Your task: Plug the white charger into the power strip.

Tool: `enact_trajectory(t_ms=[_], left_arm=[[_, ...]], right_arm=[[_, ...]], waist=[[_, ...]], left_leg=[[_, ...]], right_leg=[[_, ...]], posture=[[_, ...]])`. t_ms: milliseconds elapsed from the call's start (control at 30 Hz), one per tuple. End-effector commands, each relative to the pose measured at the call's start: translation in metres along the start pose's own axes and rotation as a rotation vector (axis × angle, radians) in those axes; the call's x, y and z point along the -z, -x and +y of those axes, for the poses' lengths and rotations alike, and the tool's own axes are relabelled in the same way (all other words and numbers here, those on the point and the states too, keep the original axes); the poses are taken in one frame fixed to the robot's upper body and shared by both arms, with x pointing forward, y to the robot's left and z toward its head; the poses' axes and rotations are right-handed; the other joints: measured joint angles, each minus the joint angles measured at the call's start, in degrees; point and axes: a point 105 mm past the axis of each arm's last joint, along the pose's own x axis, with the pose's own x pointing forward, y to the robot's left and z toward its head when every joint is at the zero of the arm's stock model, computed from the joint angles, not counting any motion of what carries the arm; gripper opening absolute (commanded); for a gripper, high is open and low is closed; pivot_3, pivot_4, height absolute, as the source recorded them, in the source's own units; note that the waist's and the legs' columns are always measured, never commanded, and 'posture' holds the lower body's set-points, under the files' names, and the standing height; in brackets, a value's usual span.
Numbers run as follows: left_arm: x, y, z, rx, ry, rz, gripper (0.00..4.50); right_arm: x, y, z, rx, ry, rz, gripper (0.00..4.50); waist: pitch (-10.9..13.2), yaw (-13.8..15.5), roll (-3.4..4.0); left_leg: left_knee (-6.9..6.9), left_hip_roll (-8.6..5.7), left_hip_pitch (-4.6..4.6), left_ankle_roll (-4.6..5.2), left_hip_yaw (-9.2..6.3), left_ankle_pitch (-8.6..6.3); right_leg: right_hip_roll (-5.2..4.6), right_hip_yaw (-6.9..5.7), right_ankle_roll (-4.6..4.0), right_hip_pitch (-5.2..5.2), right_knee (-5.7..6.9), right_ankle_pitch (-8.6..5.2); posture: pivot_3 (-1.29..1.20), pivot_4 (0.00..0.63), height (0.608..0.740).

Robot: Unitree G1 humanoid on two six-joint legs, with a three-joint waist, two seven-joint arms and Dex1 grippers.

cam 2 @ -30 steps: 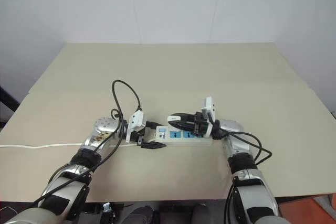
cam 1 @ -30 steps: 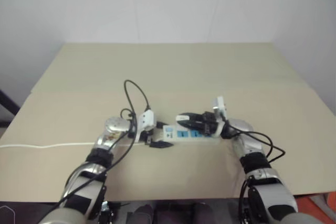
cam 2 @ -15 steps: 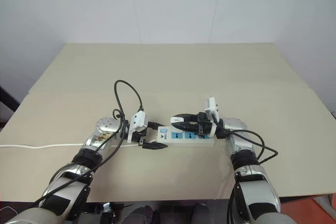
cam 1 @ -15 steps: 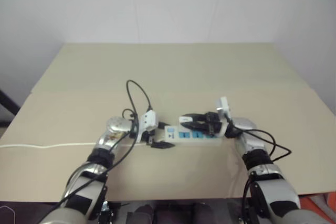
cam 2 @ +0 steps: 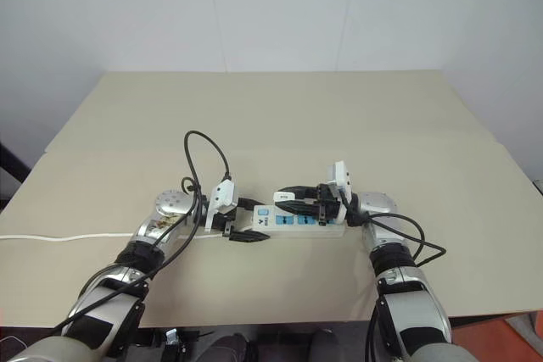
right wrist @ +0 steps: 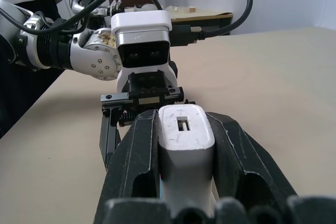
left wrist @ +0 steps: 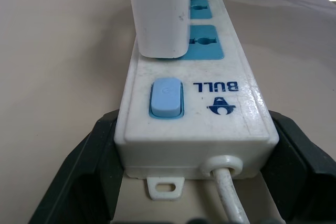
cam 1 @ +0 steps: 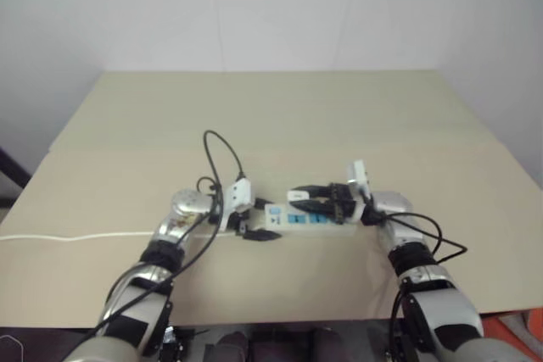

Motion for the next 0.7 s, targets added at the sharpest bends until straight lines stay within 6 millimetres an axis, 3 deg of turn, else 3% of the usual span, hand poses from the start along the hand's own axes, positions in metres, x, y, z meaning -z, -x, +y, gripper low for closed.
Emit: enact_trajectory(t_ms=[33, 567, 700], left_arm=[[-0.0084, 0.0067, 0.0026, -0.004, -0.05, -0.001, 3.28], [-0.0086, 0.0064, 0.0031, -0.007, -0.055, 0.002, 3.28], [-0.0083, 0.006, 0.0033, -0.007, -0.055, 0.004, 3.28]], right_arm=[[0.037, 0.0137, 0.0087, 0.005, -0.124, 0.153, 1.12], [0.0468, 0.0143, 0.0082, 0.019, -0.175, 0.2, 1.12], [0.0451, 0.0153, 0.007, 0.033, -0.116, 0.198, 1.12]], waist=[[0.0, -0.02, 0.0], [-0.03, -0.16, 0.02], [-0.03, -0.2, 0.02]], left_leg=[[-0.04, 0.0, 0.06, 0.01, 0.0, -0.01], [-0.28, 0.03, 0.35, -0.04, 0.04, 0.01], [-0.3, 0.04, 0.37, -0.03, 0.04, 0.0]], right_leg=[[0.0, 0.01, 0.0, 0.03, 0.0, 0.0], [0.02, 0.09, -0.01, 0.08, -0.02, 0.0], [0.02, 0.09, -0.01, 0.08, -0.02, 0.0]], posture=[[0.0, 0.15, 0.74], [0.0, 0.15, 0.74], [0.0, 0.15, 0.74]])
